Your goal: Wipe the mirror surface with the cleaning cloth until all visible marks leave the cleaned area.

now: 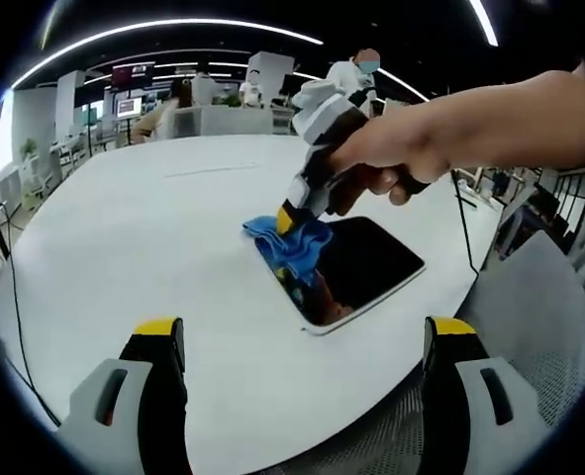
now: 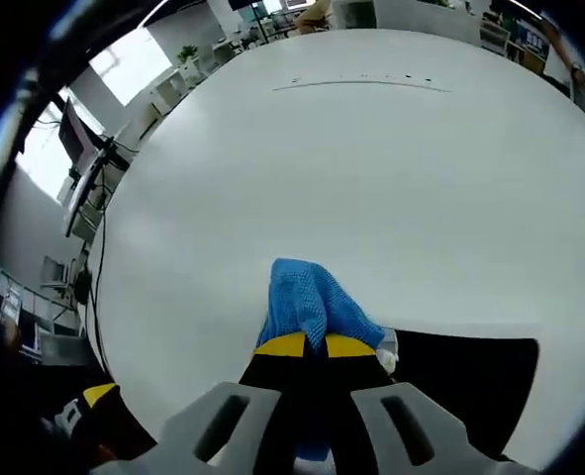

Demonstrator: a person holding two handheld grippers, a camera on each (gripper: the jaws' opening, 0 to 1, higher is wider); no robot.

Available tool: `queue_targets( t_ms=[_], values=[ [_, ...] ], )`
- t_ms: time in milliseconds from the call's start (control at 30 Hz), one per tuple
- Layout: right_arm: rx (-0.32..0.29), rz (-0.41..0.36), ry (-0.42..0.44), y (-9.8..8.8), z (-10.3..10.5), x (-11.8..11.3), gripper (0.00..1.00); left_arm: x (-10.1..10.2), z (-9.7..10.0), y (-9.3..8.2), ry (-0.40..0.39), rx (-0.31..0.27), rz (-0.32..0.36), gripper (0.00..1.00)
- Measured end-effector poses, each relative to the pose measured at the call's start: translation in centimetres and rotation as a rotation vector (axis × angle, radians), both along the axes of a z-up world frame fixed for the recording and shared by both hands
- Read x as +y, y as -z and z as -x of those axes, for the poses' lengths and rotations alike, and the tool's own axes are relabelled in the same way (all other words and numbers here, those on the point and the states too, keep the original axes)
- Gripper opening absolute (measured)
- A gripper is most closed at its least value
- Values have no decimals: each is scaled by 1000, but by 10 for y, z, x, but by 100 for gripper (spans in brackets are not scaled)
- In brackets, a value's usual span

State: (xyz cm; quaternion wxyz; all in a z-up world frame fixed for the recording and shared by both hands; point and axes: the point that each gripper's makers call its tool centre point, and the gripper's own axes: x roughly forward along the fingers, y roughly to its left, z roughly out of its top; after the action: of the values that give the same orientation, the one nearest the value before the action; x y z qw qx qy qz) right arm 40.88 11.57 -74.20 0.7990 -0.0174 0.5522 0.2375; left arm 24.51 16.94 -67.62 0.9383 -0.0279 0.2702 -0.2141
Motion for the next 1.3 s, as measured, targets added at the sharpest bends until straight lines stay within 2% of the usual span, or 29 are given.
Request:
queue_targets(
  t_ms=[767,1300],
  values=[
    [3,-2,41,-2,1,-22,0,-1,3,5,4,30,2,99],
    [9,0,54,-3,-1,-35,0,-1,3,4,6,27,2,99]
  ],
)
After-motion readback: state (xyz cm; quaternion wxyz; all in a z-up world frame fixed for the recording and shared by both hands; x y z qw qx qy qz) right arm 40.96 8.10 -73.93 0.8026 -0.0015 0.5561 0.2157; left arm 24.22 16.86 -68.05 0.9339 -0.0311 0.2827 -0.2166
